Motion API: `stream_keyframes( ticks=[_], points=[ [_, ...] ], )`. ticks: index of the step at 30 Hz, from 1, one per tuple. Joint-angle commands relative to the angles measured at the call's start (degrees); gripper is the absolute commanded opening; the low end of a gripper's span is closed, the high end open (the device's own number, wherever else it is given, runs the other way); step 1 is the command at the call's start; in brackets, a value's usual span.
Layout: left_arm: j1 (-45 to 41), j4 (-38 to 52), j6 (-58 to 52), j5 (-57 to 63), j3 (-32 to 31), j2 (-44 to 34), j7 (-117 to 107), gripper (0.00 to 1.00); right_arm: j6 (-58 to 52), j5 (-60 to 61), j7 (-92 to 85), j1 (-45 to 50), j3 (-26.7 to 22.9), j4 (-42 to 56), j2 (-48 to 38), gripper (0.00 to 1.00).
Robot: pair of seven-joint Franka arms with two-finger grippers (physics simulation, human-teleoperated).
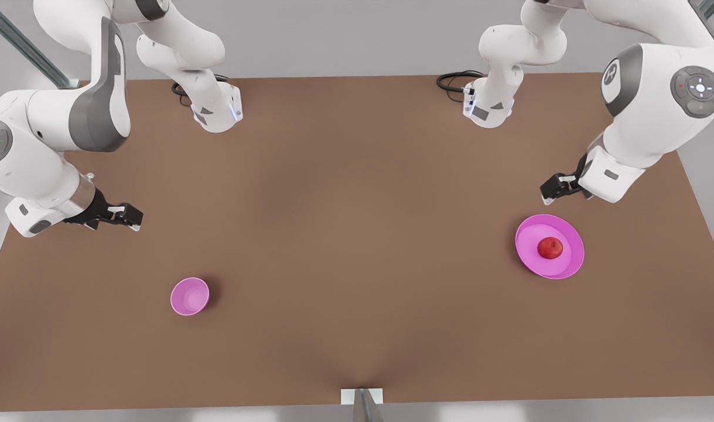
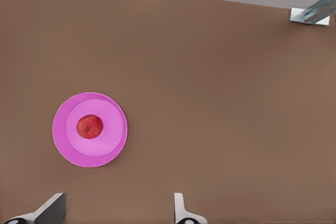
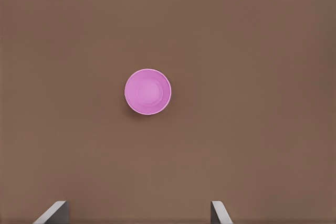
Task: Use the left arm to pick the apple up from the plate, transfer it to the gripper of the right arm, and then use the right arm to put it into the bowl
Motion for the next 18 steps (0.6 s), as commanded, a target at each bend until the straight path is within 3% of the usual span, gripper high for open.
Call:
stream_keyframes(
  ticks=[1,4,6,13,18],
  points=[
    [-0.01,0.03,0.63,0.00,-0.01,0.12,13.64,1.00,-0.02,0.05,-0.04,0.00,0.00,0.02,-0.06,1.00],
    [2.62,-3.03,7.91,-0.27,1.04,4.42,13.73,1.00,-0.02,-0.04,0.23,0.09,0.35,0.20,-0.06,1.00],
    [3.59,-14.46,20.39,-0.18,2.10,4.07,13.56,1.00,-0.02,0.75,0.58,0.09,0.26,0.20,-0.06,1.00],
    [10.44,-36.34,49.21,-0.27,2.45,5.30,15.83,1.00,-0.20,2.25,-0.21,0.27,0.44,1.25,0.02,1.00],
    [15.63,-43.48,59.16,-0.27,2.36,8.46,23.84,1.00,-0.20,1.90,-1.44,0.62,0.44,2.48,0.64,1.00]
  ],
)
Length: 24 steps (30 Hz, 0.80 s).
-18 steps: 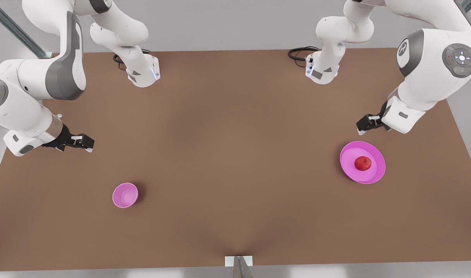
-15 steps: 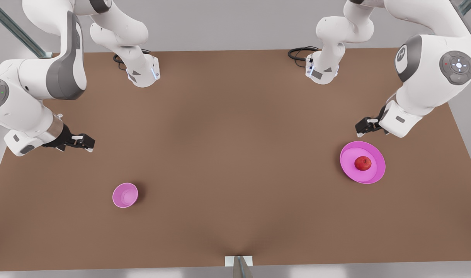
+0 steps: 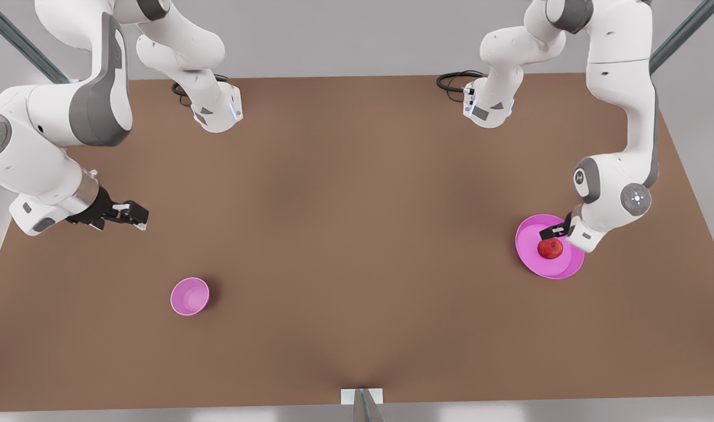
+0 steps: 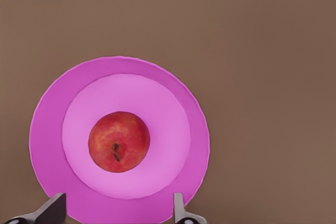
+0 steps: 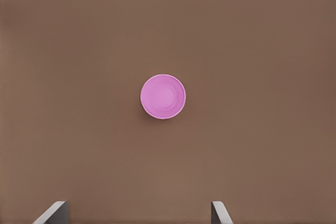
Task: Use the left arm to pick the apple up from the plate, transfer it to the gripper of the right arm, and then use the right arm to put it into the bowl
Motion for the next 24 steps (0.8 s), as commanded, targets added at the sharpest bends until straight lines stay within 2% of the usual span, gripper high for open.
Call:
stream_keyframes(
  ticks=[1,3,7,20,23,24],
  points=[
    [0.80,-0.66,14.63,0.07,-0.01,1.46,13.39,1.00,-0.04,0.05,-1.29,-0.30,-0.02,0.49,0.16,1.00],
    [1.50,-1.10,18.23,0.07,-0.01,4.00,14.18,1.00,0.04,-0.13,-1.38,-0.30,-0.02,0.49,0.34,1.00],
    [2.03,-1.19,18.76,0.07,0.08,8.22,15.94,1.00,0.04,0.14,-1.38,-0.48,-0.11,0.49,0.60,1.00],
    [1.94,-3.47,20.70,0.07,-0.01,10.86,16.30,1.00,0.04,0.31,-1.73,-0.56,-0.46,0.49,1.04,1.00],
    [1.94,-3.56,20.70,0.07,-0.01,10.86,16.30,0.97,0.04,0.31,-1.82,-0.65,-0.46,0.49,1.04,1.00],
    [1.94,-3.65,20.70,0.07,-0.01,10.86,16.30,0.93,0.04,0.31,-2.26,-0.65,-0.55,0.49,1.04,1.00]
  ],
)
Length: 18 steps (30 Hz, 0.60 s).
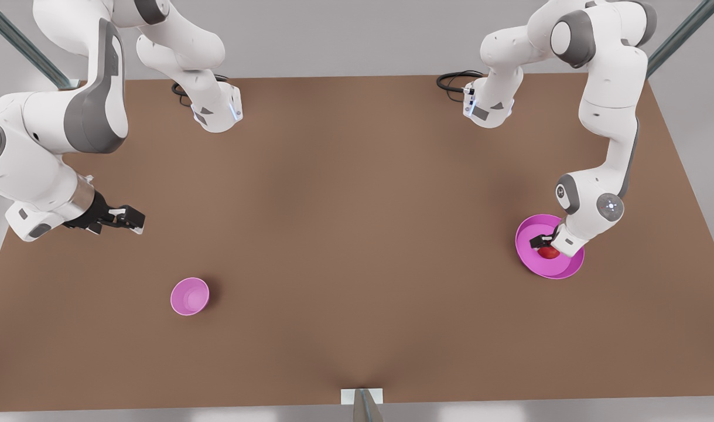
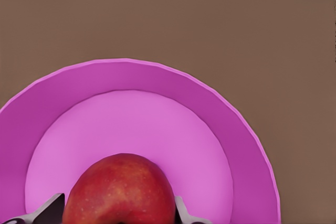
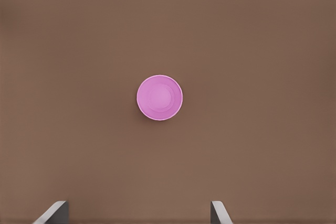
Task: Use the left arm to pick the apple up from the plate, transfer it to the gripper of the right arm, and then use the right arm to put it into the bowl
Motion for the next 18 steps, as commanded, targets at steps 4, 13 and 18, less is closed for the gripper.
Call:
stream_keyframes(
  ticks=[4,13,18],
  points=[
    [-0.01,-0.17,0.56,-0.10,0.00,0.01,4.48,0.84,-0.02,0.13,-1.50,-0.58,-0.08,0.03,0.11,1.00],
    [-0.01,0.89,0.12,-0.01,0.00,-0.60,4.39,0.73,0.07,0.13,-1.76,-0.67,0.01,0.03,0.11,1.00],
    [-0.28,1.77,-1.63,-0.01,0.00,-3.24,4.12,0.72,0.16,0.04,-1.76,-0.67,0.01,0.12,0.11,1.00]
  ],
)
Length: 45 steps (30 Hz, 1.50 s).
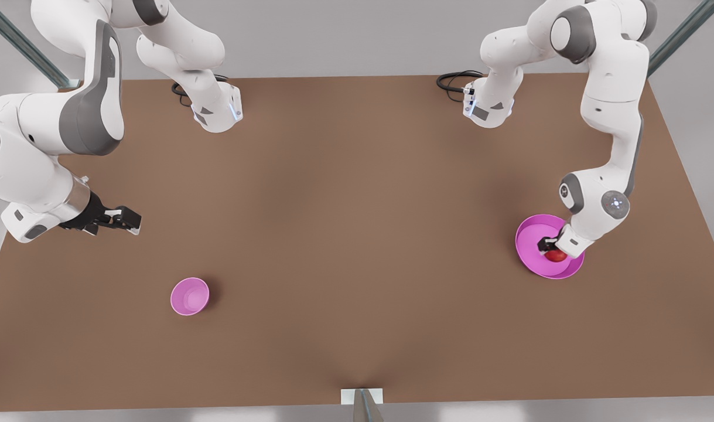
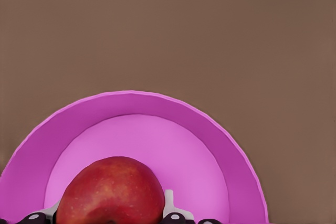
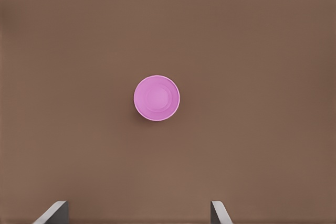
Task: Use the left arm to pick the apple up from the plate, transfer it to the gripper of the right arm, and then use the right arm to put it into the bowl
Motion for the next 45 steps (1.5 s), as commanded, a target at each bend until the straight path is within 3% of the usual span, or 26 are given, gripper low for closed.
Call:
stream_keyframes(
  ticks=[1,4,6,13,15,18,22,25,29,33,38,45],
  points=[
    [-0.25,2.08,-5.79,-0.47,-0.16,-2.22,2.69,0.72,0.03,0.08,-0.69,-0.02,0.00,0.04,-0.07,1.00],
    [-2.36,9.19,-17.65,-0.73,-2.26,-6.79,2.34,0.71,0.03,-0.01,-0.52,0.06,0.09,0.12,-0.07,1.00],
    [-2.27,11.40,-21.62,-2.39,-7.97,-9.16,2.34,0.70,0.03,-0.01,-0.69,-0.02,0.09,0.12,-0.07,1.00],
    [-2.71,15.79,-27.77,-28.76,-23.45,-7.67,6.81,0.68,0.21,0.26,-0.25,0.33,0.53,-0.05,-0.07,1.00],
    [-3.33,18.70,-27.77,-37.55,-23.89,-5.56,23.06,0.68,0.21,1.13,0.27,1.21,0.71,-0.05,-0.07,1.00],
    [-5.87,24.05,-27.68,-47.67,-24.77,-1.17,39.43,0.68,0.82,13.17,0.19,0.24,0.62,-0.49,2.39,1.00],
    [-12.55,33.46,-27.51,-57.14,-26.00,6.21,55.76,0.68,6.61,43.20,0.19,0.06,0.62,-0.49,10.56,1.00],
    [-15.63,36.71,-27.16,-68.93,-26.00,9.64,77.91,0.68,15.93,51.32,-0.96,2.61,2.02,-0.58,14.79,1.00],
    [-21.51,40.83,-26.98,-82.54,-26.00,16.05,104.62,0.68,18.49,66.69,-13.08,3.14,2.38,-0.67,19.80,1.00],
    [-27.05,47.44,-22.68,-87.04,-26.44,22.56,119.06,0.68,23.06,76.37,-21.34,5.86,4.75,-6.90,18.92,1.00],
    [-28.81,54.73,-18.81,-87.04,-26.26,28.98,124.07,0.68,24.55,79.89,-28.28,4.28,6.16,-21.32,8.72,1.00],
    [-29.43,55.70,-17.84,-87.31,-27.31,30.65,123.98,0.68,26.05,83.75,-36.11,4.63,7.12,-22.20,11.10,1.00]
  ],
)
